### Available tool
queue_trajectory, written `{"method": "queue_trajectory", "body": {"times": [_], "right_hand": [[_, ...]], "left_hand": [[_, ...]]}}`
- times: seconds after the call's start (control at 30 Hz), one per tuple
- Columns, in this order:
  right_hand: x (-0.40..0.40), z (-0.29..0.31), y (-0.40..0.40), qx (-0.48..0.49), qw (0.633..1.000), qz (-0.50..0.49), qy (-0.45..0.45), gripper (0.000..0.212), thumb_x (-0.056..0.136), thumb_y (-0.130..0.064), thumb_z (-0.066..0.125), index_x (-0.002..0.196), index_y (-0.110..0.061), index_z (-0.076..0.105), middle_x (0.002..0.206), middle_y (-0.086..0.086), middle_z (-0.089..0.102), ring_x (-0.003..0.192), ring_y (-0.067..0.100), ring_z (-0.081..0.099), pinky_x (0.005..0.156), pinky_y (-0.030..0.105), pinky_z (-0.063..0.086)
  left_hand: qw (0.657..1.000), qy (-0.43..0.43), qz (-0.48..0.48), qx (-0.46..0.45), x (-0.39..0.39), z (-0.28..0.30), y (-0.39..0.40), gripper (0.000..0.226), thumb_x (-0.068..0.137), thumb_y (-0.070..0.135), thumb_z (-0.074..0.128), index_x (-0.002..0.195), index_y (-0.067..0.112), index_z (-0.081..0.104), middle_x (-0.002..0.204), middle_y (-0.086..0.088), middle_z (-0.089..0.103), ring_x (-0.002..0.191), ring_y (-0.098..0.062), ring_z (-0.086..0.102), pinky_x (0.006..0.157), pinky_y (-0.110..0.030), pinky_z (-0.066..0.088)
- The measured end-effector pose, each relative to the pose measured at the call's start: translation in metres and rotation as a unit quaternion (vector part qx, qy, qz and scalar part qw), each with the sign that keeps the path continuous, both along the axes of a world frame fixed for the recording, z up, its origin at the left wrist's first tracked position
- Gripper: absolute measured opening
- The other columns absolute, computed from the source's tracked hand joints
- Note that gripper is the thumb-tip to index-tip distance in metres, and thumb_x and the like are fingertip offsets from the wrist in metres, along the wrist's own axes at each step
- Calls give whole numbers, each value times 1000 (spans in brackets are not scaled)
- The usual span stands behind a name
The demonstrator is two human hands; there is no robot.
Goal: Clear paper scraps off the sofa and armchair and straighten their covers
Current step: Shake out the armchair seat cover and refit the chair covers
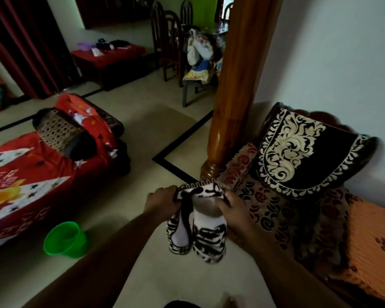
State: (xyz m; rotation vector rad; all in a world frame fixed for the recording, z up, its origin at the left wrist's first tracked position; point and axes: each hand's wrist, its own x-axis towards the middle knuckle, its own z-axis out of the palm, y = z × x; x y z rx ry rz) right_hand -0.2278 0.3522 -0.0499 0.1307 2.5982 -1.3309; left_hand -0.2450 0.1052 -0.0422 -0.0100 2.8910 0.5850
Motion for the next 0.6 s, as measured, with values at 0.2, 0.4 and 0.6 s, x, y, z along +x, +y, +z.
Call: {"method": "queue_trajectory", "body": {"times": [0.2,0.4,0.6], "right_hand": [[20,20,-87,58,981,170,76,29,98,-25,56,127,-21,57,120,10,68,112,28,64,94,48,52],[43,24,-120,-40,982,140,124,33,92,-63,55,108,-34,59,97,-11,68,89,8,64,77,38,55],[39,-18,-116,334,888,316,22,63,87,-67,59,119,-13,59,121,8,56,113,28,52,93,41,42]], "left_hand": [[987,43,-156,13,43,25,-35,81,84,57,55,155,36,21,145,5,55,130,-18,52,111,-45,38],[983,95,-152,-39,48,65,-70,27,90,34,53,114,36,67,111,9,68,101,-15,64,84,-37,55],[947,192,61,251,64,74,-109,29,89,12,58,112,23,72,109,0,73,99,-18,70,86,-40,57]]}}
